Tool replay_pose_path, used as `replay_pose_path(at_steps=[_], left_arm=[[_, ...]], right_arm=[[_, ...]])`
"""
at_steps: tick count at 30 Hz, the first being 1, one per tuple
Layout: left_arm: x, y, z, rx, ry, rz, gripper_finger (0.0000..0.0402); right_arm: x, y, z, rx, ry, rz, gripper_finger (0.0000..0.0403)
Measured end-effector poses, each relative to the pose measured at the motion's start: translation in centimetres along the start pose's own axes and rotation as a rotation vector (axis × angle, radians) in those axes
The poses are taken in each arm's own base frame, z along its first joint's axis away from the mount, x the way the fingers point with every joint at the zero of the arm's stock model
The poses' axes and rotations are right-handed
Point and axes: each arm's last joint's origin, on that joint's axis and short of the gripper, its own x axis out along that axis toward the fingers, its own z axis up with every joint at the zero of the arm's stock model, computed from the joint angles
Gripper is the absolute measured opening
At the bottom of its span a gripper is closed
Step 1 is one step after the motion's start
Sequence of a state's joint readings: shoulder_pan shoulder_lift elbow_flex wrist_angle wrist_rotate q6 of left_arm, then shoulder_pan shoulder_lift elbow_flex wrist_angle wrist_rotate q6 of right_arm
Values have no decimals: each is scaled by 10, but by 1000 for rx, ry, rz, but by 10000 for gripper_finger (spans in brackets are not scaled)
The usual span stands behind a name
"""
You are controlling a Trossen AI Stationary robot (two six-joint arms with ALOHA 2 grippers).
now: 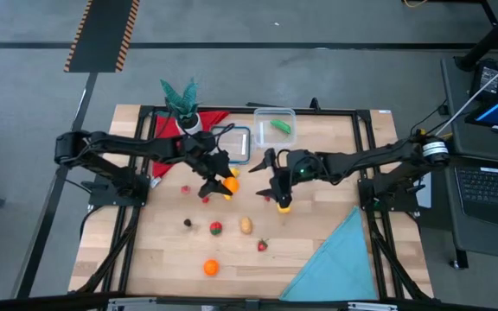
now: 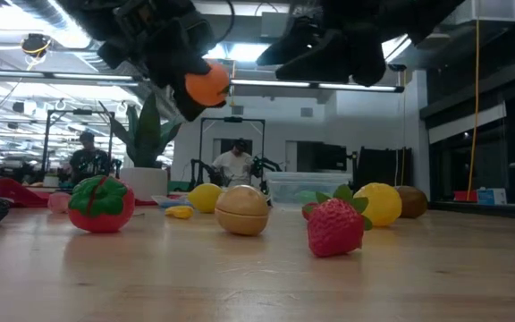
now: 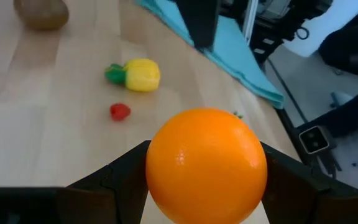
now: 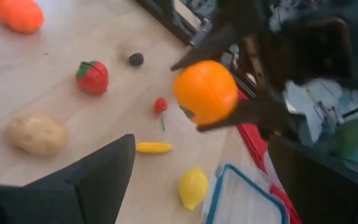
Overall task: Pick and placing Produce into tupperware
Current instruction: Put the orange into the transparent bin
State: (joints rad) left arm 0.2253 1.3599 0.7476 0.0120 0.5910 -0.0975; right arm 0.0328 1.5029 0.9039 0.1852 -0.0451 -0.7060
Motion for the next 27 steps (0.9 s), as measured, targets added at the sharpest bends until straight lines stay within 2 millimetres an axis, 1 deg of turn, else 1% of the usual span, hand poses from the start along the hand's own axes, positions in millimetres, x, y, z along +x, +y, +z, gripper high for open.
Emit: replay_pose_path(at_steps=[3, 7, 13, 16, 20, 27], left_arm=[[1, 1, 2, -3, 4, -2, 239], [0, 1, 5, -4, 3, 0, 239], [0, 2, 4, -16, 13, 3, 239], [0, 2, 4, -17, 12, 3, 239], [0, 2, 4, -18, 13, 3, 239], [0, 1, 4, -18, 15, -19, 239]], right_arm=[[7, 2, 4, -40, -4, 10, 366], [16, 0, 10, -52, -12, 13, 366], [29, 2, 20, -156, -24, 16, 366], [38, 2, 22, -163, -24, 23, 366], [52, 3, 19, -184, 1, 33, 366], [70, 1, 22, -191, 7, 31, 366]])
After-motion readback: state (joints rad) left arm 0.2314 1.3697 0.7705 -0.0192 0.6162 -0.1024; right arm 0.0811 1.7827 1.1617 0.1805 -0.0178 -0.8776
